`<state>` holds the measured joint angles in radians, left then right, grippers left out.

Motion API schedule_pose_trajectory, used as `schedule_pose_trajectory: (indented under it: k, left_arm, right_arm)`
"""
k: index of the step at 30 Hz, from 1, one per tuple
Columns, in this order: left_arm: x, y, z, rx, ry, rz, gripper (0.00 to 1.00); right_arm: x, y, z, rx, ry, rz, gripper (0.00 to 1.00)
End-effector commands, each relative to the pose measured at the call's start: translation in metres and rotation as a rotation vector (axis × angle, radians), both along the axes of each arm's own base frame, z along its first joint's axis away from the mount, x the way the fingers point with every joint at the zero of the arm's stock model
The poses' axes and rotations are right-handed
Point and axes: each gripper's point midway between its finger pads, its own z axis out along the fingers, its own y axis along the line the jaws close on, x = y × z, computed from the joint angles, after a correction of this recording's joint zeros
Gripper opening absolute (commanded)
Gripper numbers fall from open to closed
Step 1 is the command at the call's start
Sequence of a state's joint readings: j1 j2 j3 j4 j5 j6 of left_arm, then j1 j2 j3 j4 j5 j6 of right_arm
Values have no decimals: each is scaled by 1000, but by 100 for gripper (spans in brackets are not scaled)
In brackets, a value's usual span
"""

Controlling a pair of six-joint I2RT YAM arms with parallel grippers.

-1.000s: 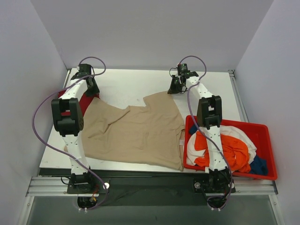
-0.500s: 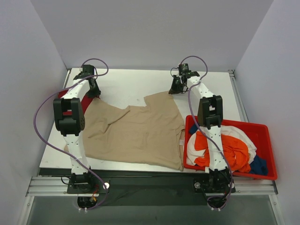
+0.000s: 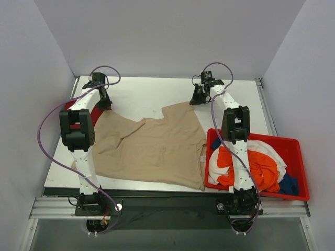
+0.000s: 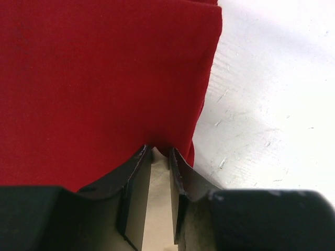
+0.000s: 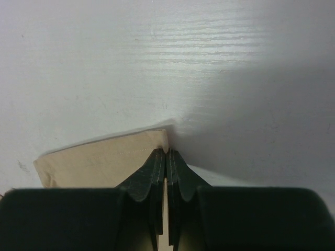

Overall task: Fold and stack the t-shirts
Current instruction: Grap the side of the flattened tshirt furthest away from the robot with both arms

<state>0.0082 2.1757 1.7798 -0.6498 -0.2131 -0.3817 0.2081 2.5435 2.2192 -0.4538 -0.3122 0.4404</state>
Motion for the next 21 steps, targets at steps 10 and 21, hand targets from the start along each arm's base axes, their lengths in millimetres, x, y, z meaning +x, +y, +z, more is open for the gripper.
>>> schedule_pose_trajectory:
  k: [10,21]
  left_arm:
    - [2,1,5,3,-8,6,0]
    - [3,-2,38,-13,-47,2,0]
  right_arm:
    - [-3,-10,41,-5,-35,-14,0]
    - [8,-22,86,26,-114,-80,0]
